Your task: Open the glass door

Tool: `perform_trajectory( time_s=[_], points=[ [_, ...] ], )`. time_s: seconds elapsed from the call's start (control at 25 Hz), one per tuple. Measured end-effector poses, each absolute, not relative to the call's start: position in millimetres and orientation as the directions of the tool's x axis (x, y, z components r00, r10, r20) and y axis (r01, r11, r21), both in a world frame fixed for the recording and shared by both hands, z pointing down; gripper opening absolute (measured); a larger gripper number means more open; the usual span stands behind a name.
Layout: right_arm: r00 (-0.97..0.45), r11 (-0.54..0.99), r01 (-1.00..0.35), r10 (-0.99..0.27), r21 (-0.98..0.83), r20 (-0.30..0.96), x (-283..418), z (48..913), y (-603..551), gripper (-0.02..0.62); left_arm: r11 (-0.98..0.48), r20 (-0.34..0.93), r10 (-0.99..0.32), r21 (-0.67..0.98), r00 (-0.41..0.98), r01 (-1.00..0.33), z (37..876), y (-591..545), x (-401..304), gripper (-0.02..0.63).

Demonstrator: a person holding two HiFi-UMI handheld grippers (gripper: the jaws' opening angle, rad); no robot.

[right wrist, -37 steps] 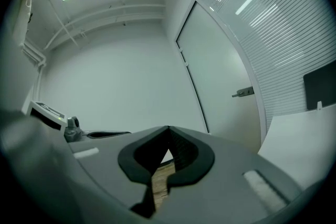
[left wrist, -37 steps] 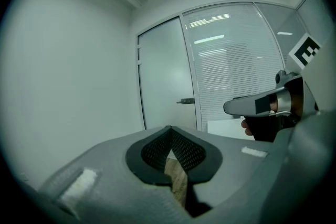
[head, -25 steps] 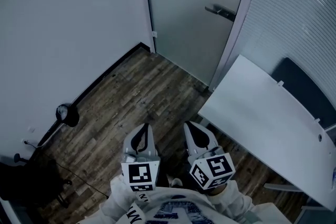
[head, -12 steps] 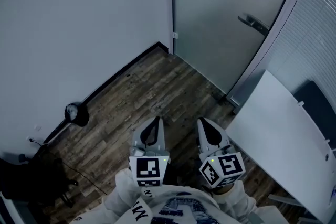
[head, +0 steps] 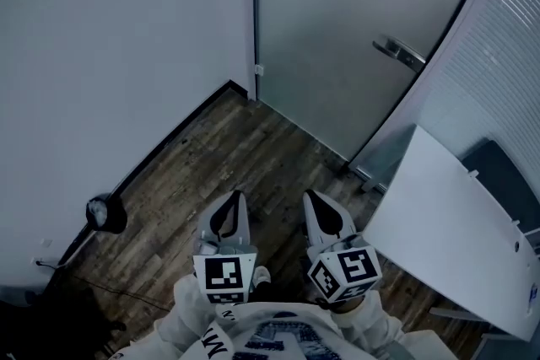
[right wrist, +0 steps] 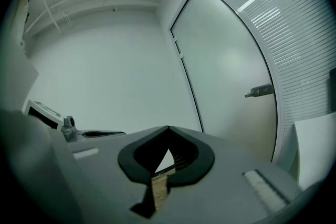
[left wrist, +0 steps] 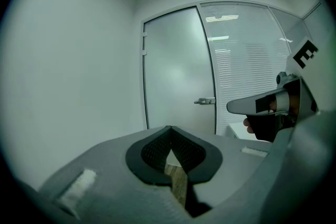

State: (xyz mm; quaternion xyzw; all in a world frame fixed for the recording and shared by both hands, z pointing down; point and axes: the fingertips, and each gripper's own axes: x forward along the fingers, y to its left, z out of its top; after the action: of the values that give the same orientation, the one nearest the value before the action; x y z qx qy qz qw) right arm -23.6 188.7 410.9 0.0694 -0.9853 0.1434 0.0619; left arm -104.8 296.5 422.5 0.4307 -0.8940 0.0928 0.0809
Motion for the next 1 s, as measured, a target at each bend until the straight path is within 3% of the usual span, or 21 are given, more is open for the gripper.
perform_trajectory(
  time_s=[0.6, 1.0],
  points=[
    [-0.976, 0.944, -0.179, -0.135, -0.278, 0.172, -72.1, 425.6, 162.1, 0.003, 0.620, 0.220, -0.758, -0.049, -0.614, -0.783, 425.8, 265.3, -161.5, 0.005],
    [-0.980, 0.939, -0.162, -0.118, -0.302, 0.161, -149.2, 434.8, 96.0, 0.003, 0.619, 0.255, -0.744, -0.084, -0.618, -0.781, 436.6, 204.4, -228.2, 0.005]
  ],
)
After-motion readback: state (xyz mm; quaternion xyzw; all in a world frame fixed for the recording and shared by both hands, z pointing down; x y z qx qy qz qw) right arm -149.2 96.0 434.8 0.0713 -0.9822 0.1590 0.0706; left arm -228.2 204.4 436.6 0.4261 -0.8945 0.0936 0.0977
